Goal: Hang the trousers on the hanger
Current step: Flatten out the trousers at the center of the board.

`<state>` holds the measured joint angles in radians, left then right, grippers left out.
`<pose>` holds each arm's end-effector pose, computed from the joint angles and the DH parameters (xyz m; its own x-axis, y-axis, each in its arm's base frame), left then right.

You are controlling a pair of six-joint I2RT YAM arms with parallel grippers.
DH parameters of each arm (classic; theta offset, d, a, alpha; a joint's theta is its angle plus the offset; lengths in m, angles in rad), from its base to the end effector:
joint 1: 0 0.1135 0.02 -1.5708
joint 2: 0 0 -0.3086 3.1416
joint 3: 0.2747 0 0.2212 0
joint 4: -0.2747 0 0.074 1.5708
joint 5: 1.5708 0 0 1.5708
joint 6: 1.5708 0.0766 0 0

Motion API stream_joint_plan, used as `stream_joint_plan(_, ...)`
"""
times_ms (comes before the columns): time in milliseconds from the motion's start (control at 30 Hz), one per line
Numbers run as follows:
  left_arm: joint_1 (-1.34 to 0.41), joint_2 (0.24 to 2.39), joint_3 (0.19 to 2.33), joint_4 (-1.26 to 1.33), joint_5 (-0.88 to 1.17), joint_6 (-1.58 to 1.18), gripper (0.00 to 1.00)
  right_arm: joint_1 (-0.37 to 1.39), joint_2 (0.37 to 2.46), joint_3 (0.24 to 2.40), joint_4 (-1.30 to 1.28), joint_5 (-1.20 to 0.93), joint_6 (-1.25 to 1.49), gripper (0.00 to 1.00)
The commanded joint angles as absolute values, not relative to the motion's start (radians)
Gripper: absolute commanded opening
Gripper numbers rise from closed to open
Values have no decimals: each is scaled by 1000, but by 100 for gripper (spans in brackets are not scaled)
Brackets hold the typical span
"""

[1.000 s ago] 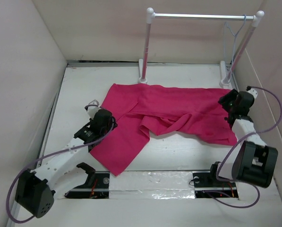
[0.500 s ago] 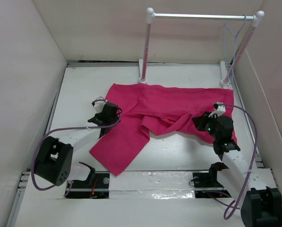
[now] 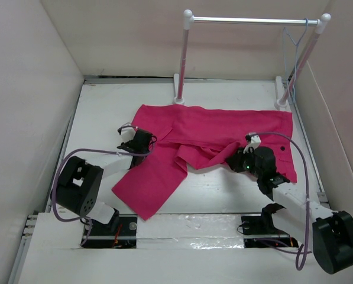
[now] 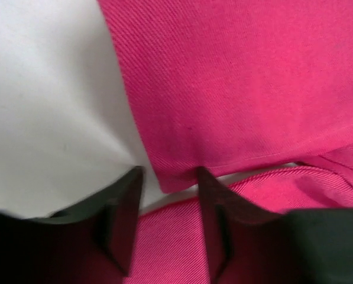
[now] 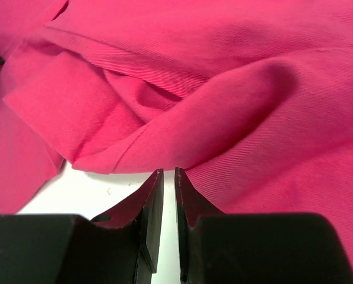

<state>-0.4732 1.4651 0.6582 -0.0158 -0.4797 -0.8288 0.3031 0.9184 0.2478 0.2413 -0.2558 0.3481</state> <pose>0.2605 -0.0937 0.2041 -0.5329 -0.4618 -0.7090 -0.3965 0.8765 -0.2728 0.1578 0.0697 0.2118 -0.5468 0.1748 -0.8188 -0.3423 0.8458 0.4092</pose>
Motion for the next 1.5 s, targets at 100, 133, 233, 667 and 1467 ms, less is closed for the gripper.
stream_joint_plan(100, -471, 1411, 693, 115, -448, -790, 7, 394, 943, 273, 328, -216, 337, 20)
stream_joint_plan(133, -471, 1385, 692, 123, -448, -793, 1, 405, 945, 275, 337, -207, 341, 20)
stream_joint_plan(233, -445, 1327, 704, 126, -428, -811, 0, 454, 962, 287, 345, -171, 351, 20)
stream_joint_plan(667, 39, 1187, 745, 242, -315, -1052, 0, 580, 1126, 393, 334, -144, 313, 20)
stream_joint_plan(1467, -113, 1497, 903, 132, -176, -763, 23, 853, 1267, 629, 255, -103, 224, 2)
